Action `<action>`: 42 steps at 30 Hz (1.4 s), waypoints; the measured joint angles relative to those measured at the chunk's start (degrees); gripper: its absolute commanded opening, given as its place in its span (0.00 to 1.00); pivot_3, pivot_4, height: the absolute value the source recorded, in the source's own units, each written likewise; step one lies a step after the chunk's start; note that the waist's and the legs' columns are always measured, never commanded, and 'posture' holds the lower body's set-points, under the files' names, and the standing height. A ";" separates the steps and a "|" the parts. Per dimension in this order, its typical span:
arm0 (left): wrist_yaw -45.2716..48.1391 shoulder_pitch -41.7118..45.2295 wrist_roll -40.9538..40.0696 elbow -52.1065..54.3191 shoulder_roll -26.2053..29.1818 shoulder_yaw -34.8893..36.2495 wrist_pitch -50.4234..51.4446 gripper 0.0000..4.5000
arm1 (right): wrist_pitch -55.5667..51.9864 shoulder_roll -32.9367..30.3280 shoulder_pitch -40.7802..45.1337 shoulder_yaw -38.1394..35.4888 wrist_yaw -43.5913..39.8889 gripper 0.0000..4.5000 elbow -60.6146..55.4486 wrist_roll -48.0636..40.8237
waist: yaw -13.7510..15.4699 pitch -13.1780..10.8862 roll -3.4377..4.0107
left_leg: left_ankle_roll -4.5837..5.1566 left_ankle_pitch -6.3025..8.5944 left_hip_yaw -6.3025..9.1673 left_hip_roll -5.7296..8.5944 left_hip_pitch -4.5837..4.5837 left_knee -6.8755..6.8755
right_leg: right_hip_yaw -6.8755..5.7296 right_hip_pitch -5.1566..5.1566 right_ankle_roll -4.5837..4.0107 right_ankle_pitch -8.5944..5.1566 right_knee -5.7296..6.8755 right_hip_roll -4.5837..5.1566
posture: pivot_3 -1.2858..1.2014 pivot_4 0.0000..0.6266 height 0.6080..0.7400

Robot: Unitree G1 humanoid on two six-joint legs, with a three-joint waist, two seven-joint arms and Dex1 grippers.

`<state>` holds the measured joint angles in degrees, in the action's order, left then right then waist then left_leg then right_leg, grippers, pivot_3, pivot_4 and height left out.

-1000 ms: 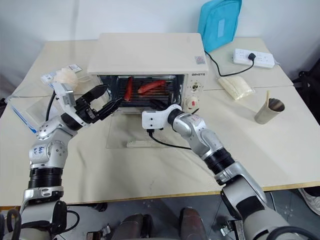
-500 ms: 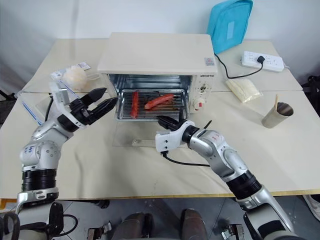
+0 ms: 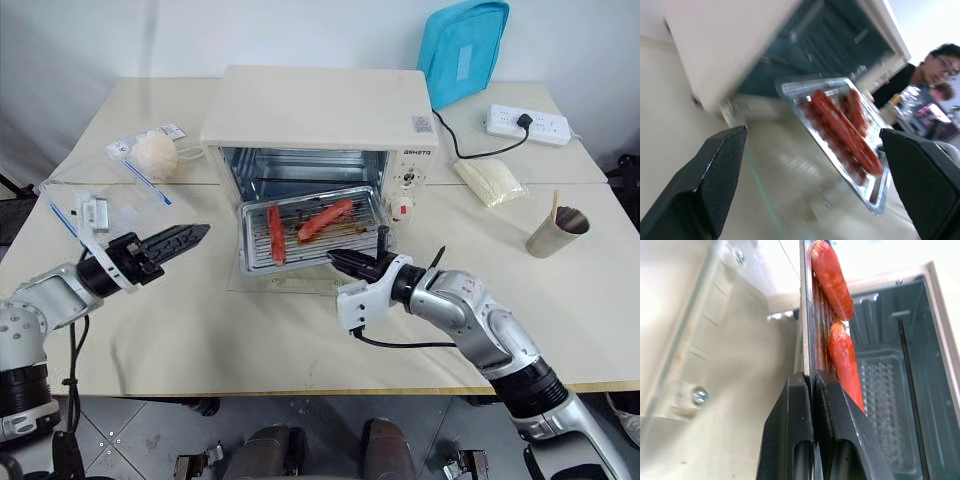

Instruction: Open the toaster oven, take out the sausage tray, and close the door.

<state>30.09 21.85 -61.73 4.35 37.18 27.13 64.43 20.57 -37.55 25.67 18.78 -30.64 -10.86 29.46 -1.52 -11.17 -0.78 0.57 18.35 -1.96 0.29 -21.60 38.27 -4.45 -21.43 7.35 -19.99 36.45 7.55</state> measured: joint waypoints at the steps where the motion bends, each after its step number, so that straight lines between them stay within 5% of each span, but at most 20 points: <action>1: -0.97 -0.21 -0.71 0.58 -0.33 0.00 1.16 1.00 | 0.35 0.00 -0.04 -0.01 -0.15 0.02 0.00 -0.15 | -0.02 0.00 0.00 | 0.00 0.00 -0.01 0.00 0.01 -0.01 | 0.00 0.00 0.00 0.00 0.00 0.00 | 0.52 0.24 1.00; 8: -11.02 -0.78 -6.82 1.89 -6.94 -0.18 6.74 1.00 | 3.35 0.80 0.80 0.01 -0.79 0.02 0.01 -1.61 | -0.03 -0.01 -0.02 | -0.01 0.00 -0.01 -0.01 0.04 0.01 | -0.01 0.00 0.00 0.00 0.03 -0.02 | 0.52 0.24 1.00; 19: -14.41 1.31 -12.71 -0.61 -7.02 -0.18 9.77 0.24 | 5.84 1.46 1.65 0.02 -1.47 0.02 0.98 -1.63 | 0.02 -0.01 -0.02 | -0.01 0.00 -0.03 0.02 0.05 0.02 | 0.00 0.01 0.00 0.00 0.02 -0.01 | 0.52 0.24 1.00; 27: -20.25 2.91 -19.27 -4.58 -7.47 -0.44 12.76 0.24 | 7.69 2.01 2.78 0.11 -2.19 0.02 2.70 -1.76 | -0.03 -0.01 -0.02 | -0.01 0.00 -0.03 0.02 0.05 0.02 | 0.00 0.01 0.00 0.00 0.02 -0.01 | 0.52 0.24 1.00; 32: -23.93 2.92 -24.42 -6.39 -7.83 -1.02 13.00 0.01 | 8.22 2.04 3.03 0.21 -3.86 0.02 4.22 -3.34 | -0.04 0.00 -0.03 | -0.01 -0.01 -0.02 0.01 0.06 0.02 | 0.00 0.01 0.00 0.00 0.04 -0.01 | 0.52 0.24 1.00; 36: -27.48 2.03 -30.46 -7.68 -7.00 -1.37 12.87 0.00 | 7.87 2.00 2.97 0.20 -6.10 0.02 4.33 -7.18 | -0.10 0.00 -0.03 | -0.01 0.00 -0.02 0.00 0.07 0.01 | 0.02 0.01 0.00 0.00 0.04 -0.01 | 0.52 0.24 1.00; 42: -36.29 -4.39 -43.35 -7.29 -4.24 -1.93 7.71 0.00 | 5.31 1.70 1.96 -1.50 -8.69 0.41 4.29 -14.31 | -0.22 0.00 -0.02 | -0.01 0.00 -0.01 -0.03 0.09 -0.01 | 0.22 0.00 0.00 0.00 0.05 0.08 | 0.52 0.24 1.00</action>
<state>-6.20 17.47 -105.08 -2.94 32.94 25.20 72.15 25.88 -35.85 27.63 17.29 -39.33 -6.58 15.15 -1.74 -11.17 -0.80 0.56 18.35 -1.97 0.26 -21.51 38.27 -4.23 -21.43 7.34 -19.99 36.50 7.63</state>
